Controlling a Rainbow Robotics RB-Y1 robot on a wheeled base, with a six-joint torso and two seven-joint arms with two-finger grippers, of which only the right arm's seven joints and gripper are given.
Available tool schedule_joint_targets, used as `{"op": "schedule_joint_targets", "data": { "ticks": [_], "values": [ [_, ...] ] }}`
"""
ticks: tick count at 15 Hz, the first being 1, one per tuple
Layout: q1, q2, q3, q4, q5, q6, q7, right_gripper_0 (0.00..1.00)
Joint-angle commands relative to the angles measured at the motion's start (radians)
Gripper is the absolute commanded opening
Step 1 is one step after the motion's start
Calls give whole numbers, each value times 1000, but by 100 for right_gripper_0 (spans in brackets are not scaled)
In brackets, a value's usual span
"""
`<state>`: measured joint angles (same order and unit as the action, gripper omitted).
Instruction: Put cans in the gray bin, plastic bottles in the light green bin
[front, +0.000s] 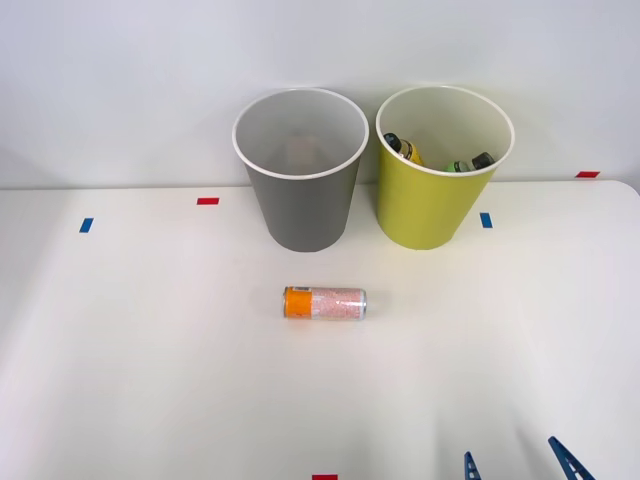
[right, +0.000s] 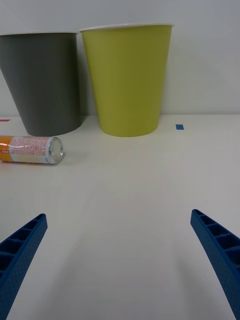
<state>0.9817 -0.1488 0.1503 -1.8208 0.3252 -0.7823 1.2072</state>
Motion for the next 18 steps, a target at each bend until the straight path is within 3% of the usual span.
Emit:
{"op": "schedule_joint_targets", "data": {
  "ticks": [1,14,18],
  "values": [
    [0,0,0,0,0,0,0,100],
    [-3,11,2,31,-3,8,3,100],
    [8,-11,6,-25,-2,-11,20,100]
  ]
}}
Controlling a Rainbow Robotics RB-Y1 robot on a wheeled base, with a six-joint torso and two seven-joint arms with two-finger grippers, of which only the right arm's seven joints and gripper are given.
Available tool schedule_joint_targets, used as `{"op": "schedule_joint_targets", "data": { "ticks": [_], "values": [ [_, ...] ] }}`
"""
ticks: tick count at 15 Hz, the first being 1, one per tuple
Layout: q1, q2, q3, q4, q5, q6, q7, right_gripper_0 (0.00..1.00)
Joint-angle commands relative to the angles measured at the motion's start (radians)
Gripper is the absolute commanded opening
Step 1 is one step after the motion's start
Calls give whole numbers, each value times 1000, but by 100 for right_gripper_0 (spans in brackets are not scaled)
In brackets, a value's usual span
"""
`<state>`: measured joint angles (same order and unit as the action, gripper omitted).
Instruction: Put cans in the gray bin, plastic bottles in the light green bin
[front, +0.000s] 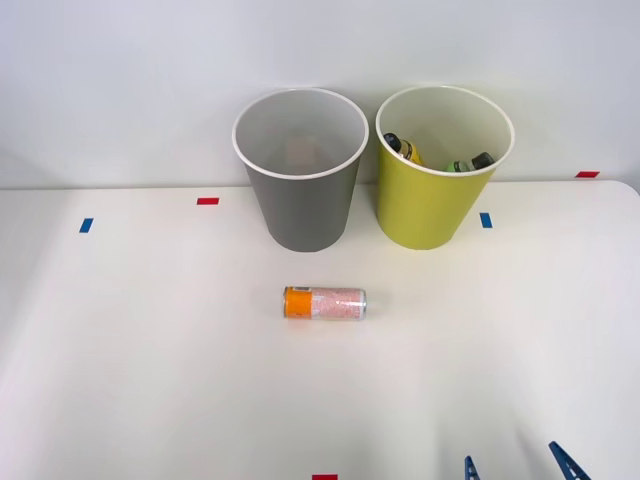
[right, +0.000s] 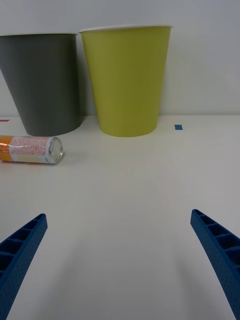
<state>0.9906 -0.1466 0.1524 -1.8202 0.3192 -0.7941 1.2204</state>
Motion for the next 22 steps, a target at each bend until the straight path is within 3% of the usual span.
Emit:
{"op": "schedule_joint_targets", "data": {
  "ticks": [1,7,12,15,19,22],
  "values": [
    [-7,-27,9,-42,3,32,5,100],
    [-20,-160,122,-284,-155,446,7,100],
    [-99,-307,151,-548,-215,892,-13,100],
    [-184,-413,180,-602,-238,1037,-42,100],
    [-354,-554,246,-627,-350,1159,-180,100],
    [-517,-639,291,-625,-364,1282,-268,100]
  ]
}}
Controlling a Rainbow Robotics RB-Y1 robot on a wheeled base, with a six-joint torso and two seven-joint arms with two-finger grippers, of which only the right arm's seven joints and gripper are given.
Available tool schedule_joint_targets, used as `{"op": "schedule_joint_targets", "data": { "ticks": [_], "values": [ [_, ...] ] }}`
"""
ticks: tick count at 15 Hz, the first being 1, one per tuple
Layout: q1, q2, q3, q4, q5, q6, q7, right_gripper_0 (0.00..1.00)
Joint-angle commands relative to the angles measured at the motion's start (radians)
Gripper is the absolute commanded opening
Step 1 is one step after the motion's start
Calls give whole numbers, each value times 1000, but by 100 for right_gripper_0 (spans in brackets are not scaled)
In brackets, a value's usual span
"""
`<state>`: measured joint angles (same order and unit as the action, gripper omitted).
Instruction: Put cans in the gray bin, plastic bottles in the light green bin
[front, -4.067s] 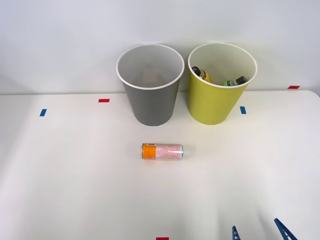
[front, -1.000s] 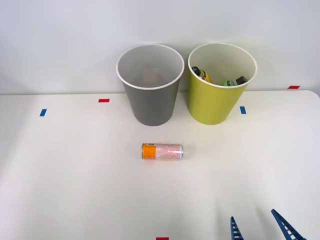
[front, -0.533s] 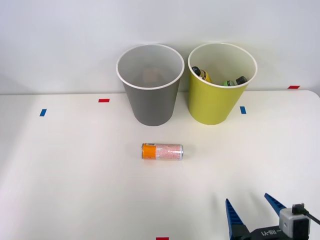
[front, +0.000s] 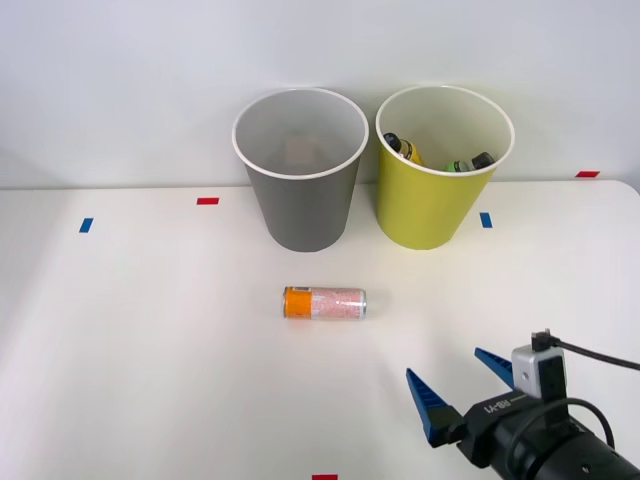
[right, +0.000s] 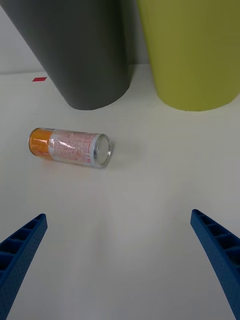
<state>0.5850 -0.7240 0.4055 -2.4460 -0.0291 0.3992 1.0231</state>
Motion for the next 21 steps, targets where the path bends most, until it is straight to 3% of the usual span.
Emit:
{"op": "schedule_joint_targets", "data": {
  "ticks": [1,6,9,13,15,17,21],
  "values": [
    [-165,-83,61,1,-22,128,-106,100],
    [-521,-238,256,-1,-114,362,-342,100],
    [-699,-273,388,-1,-144,457,-394,100],
    [-958,-278,573,1,-143,581,-347,100],
    [-1068,-244,644,1,-166,690,-258,100],
    [-1136,-206,655,13,-272,771,-184,100],
    [-1243,-107,655,154,-376,782,23,100]
  ]
}}
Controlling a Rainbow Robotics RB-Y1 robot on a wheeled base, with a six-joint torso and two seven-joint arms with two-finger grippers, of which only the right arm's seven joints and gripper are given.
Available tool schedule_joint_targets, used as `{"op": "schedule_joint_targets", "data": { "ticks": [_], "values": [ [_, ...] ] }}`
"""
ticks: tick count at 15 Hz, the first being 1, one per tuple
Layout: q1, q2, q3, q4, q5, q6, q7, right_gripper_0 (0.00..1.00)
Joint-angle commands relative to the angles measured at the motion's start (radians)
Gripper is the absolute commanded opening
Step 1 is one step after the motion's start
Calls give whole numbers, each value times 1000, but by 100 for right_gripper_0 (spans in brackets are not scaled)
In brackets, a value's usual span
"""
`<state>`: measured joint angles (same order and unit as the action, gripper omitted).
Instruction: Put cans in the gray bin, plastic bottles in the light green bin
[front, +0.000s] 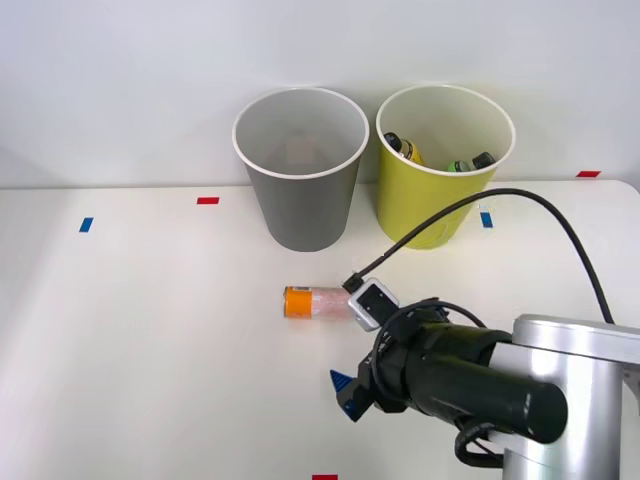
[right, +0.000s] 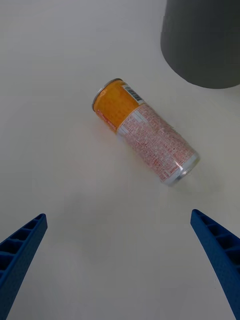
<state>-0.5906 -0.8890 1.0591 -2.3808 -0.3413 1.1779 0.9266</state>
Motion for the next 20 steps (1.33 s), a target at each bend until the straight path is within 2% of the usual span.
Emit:
{"op": "schedule_joint_targets", "data": {
  "ticks": [1,6,8,12,16,20],
  "values": [
    [-98,82,1,127,-84,3,176,100],
    [-181,174,1,265,-125,3,575,100],
    [-209,205,1,325,-173,3,683,100],
    [-262,271,1,445,-245,14,802,100],
    [-298,343,1,561,-268,16,828,100],
    [-305,370,1,615,-268,37,859,100]
  ]
}}
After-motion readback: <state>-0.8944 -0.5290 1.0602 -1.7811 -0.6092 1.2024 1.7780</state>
